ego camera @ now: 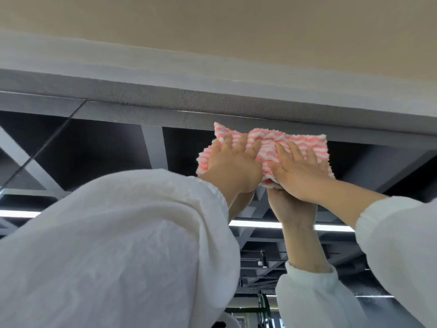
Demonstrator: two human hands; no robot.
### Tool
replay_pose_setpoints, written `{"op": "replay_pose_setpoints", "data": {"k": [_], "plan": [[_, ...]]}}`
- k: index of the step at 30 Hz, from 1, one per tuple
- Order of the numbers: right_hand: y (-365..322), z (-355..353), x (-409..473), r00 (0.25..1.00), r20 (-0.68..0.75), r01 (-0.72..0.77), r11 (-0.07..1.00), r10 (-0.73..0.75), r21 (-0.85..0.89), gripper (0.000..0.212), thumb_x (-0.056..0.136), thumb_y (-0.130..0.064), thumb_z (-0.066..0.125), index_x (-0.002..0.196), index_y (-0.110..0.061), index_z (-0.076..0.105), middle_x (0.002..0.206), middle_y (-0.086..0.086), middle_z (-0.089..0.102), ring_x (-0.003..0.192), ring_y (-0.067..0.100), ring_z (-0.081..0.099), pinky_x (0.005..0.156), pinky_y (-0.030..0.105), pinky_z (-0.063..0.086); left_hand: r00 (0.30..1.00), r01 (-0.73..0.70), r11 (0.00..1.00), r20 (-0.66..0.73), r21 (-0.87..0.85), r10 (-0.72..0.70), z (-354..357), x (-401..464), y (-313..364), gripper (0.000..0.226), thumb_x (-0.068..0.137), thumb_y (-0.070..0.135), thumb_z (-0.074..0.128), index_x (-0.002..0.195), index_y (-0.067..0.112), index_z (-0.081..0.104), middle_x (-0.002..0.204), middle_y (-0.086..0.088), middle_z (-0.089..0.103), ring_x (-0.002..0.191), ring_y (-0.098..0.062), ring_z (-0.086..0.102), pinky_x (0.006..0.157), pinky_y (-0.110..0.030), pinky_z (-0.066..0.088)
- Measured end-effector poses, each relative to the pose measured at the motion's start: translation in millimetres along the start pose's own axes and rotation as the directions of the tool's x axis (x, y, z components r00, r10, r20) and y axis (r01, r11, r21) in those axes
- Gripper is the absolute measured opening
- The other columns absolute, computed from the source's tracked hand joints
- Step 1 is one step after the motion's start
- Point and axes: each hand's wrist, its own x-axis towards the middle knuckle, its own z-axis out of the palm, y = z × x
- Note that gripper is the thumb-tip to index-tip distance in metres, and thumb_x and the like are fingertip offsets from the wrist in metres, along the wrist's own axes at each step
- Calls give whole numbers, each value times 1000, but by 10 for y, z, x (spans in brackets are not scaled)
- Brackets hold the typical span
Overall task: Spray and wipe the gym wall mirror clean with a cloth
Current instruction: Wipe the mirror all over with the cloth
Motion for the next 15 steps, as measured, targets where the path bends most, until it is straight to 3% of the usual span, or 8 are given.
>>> {"op": "replay_pose_setpoints", "data": {"k": [15], "plan": [[-1637, 118, -380, 981, 13, 190, 980, -191, 53, 56, 98, -55, 10, 145, -45, -17, 156, -3, -26, 141, 35, -25, 112, 56, -15, 983, 181, 982, 29, 62, -183, -81, -909, -1534, 60, 100, 46, 8, 149, 19, -15, 158, -2, -16, 144, -31, -14, 117, -46, -6]]}}
